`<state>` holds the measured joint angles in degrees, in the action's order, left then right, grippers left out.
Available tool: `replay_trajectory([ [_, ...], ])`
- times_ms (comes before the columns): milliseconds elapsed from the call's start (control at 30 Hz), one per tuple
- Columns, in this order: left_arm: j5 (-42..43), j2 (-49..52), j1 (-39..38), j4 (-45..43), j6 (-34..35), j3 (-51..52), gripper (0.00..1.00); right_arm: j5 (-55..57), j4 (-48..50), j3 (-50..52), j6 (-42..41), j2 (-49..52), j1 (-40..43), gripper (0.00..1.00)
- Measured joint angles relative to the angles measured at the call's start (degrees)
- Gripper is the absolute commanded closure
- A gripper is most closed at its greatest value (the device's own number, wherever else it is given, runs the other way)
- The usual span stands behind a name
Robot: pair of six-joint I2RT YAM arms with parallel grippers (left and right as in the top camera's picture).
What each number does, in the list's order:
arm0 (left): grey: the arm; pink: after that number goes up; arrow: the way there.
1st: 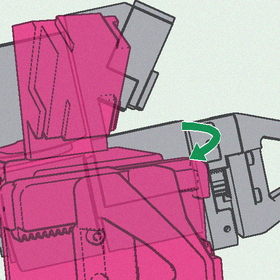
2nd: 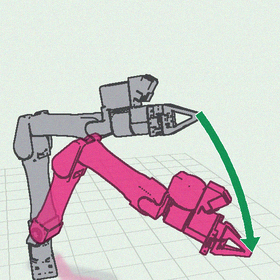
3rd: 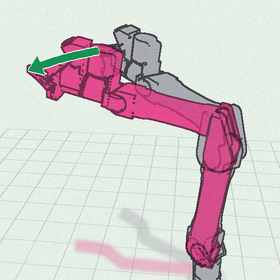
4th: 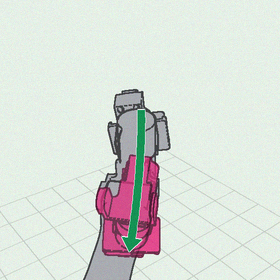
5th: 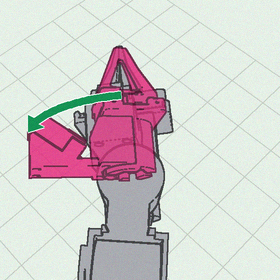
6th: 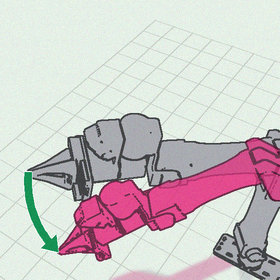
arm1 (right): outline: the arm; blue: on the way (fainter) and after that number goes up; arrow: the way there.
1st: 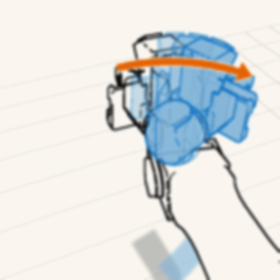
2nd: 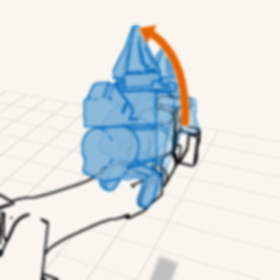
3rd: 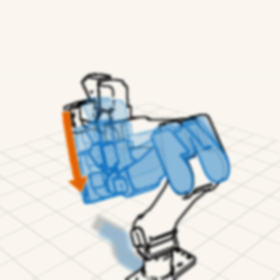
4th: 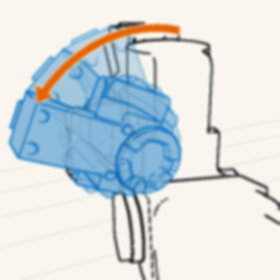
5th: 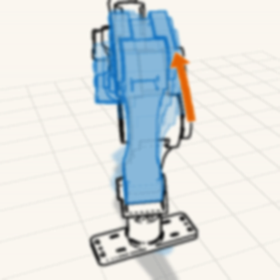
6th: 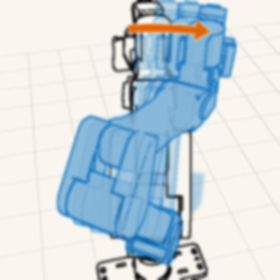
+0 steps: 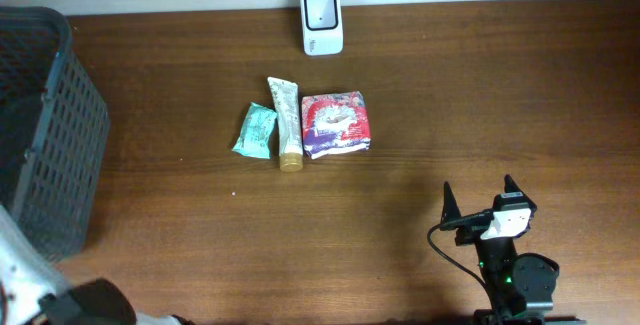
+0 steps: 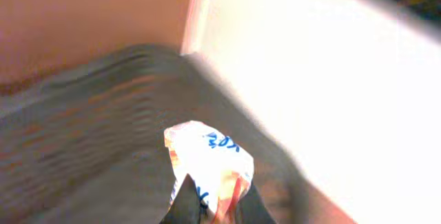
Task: Scan the item barcode
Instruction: 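Grasp the small orange packet from the basket and place it left, then reach the left gripper into the basket and grasp a teal Kleenex packet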
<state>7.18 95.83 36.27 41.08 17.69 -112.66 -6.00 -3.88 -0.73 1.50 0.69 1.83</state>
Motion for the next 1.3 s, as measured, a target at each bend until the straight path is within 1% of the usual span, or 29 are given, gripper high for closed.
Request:
replay_trajectory([
  [33,9.0,-1.0,-0.8,-1.8,1.9,-0.1,1.00,0.0,0.0,0.0,0.0,0.0,0.0,0.01],
  [67,15.9,-0.9,-3.1,-1.7,3.1,0.0,1.00,0.0,0.0,0.0,0.0,0.0,0.0,0.01],
  [100,22.0,-0.1,-8.2,0.1,2.9,0.5,1.00,0.0,0.0,0.0,0.0,0.0,0.0,0.01],
  [133,23.6,0.3,-12.9,1.0,1.0,1.7,1.00,0.0,0.0,0.0,0.0,0.0,0.0,0.01],
  [200,19.1,1.4,-26.1,2.2,-2.5,5.4,1.00,0.0,0.0,0.0,0.0,0.0,0.0,0.01],
  [233,14.7,2.3,-30.6,2.2,-3.4,6.9,1.00,0.0,0.0,0.0,0.0,0.0,0.0,0.01],
  [300,1.7,5.8,-39.1,2.3,-4.3,9.7,1.00,0.0,0.0,0.0,0.0,0.0,0.0,0.01],
  [333,-7.0,9.9,-43.3,2.4,-4.7,10.6,1.00,0.0,0.0,0.0,0.0,0.0,0.0,0.01],
  [400,-14.2,15.4,-45.6,3.1,-4.7,11.0,0.99,0.0,0.0,0.0,0.0,0.0,0.0,0.01],
  [467,-19.2,21.7,-46.6,3.4,-4.7,11.0,0.90,0.0,0.0,0.0,0.0,0.0,0.0,0.01],
  [500,-20.4,24.1,-46.7,3.4,-4.7,11.2,0.79,0.0,0.0,0.0,0.0,0.0,0.0,0.01],
  [533,-21.6,26.8,-46.7,3.3,-4.9,11.3,0.54,0.0,0.0,0.0,0.0,0.0,0.0,0.01],
  [567,-22.3,28.5,-46.7,3.3,-5.2,11.3,0.46,0.0,0.0,0.0,0.0,0.0,0.0,0.01],
  [600,-22.6,29.4,-46.6,3.3,-5.2,11.3,0.44,0.0,0.0,0.0,0.0,0.0,0.0,0.02],
  [633,-22.8,29.8,-46.7,3.2,-5.2,11.3,0.36,0.0,0.0,0.0,0.0,0.0,0.0,0.01],
  [667,-22.9,29.9,-46.7,3.0,-5.2,11.3,0.18,0.0,0.0,0.0,0.0,0.0,0.0,0.01],
  [733,-23.9,29.9,-46.7,3.8,-6.8,10.9,0.21,0.0,0.0,0.0,0.0,0.0,0.0,0.01],
  [767,-25.7,29.9,-46.7,4.4,-7.9,10.6,0.26,0.0,0.0,0.0,0.0,0.0,0.0,0.01],
  [800,-27.7,29.7,-46.6,6.9,-9.0,7.8,0.43,0.0,0.0,0.0,0.0,0.0,0.0,0.01],
  [833,-28.4,29.0,-46.5,8.2,-9.5,6.7,0.56,0.0,0.0,0.0,0.0,0.0,0.0,0.01],
  [867,-28.7,27.5,-46.2,9.3,-9.8,6.1,0.82,0.0,0.0,0.0,0.0,0.0,0.0,0.01],
  [900,-29.1,23.1,-45.1,10.5,-10.2,5.8,0.90,0.0,0.0,0.0,0.0,0.0,0.0,0.01],
  [933,-29.3,19.4,-43.7,11.5,-10.4,5.0,0.94,0.0,0.0,0.0,0.0,0.0,0.0,0.01],
  [967,-29.7,14.4,-41.0,12.8,-11.9,4.0,1.00,0.0,0.0,0.0,0.0,0.0,0.0,0.01],
  [1033,-30.2,8.9,-35.3,13.4,-13.2,3.0,1.00,0.0,0.0,0.0,0.0,0.0,0.0,0.01],
  [1100,-30.1,8.2,-30.6,14.5,-13.7,2.9,1.00,0.0,0.0,0.0,0.0,0.0,0.0,0.01],
  [1133,-28.9,8.6,-28.4,15.6,-14.0,3.0,1.00,0.0,0.0,0.0,0.0,0.0,0.0,0.01],
  [1167,-26.0,8.7,-26.9,15.9,-15.8,3.0,1.00,0.0,0.0,0.0,0.0,0.0,0.0,0.01],
  [1300,-20.4,8.7,-26.2,16.2,-20.5,3.0,0.99,0.0,0.0,0.0,0.0,0.0,0.0,0.01],
])
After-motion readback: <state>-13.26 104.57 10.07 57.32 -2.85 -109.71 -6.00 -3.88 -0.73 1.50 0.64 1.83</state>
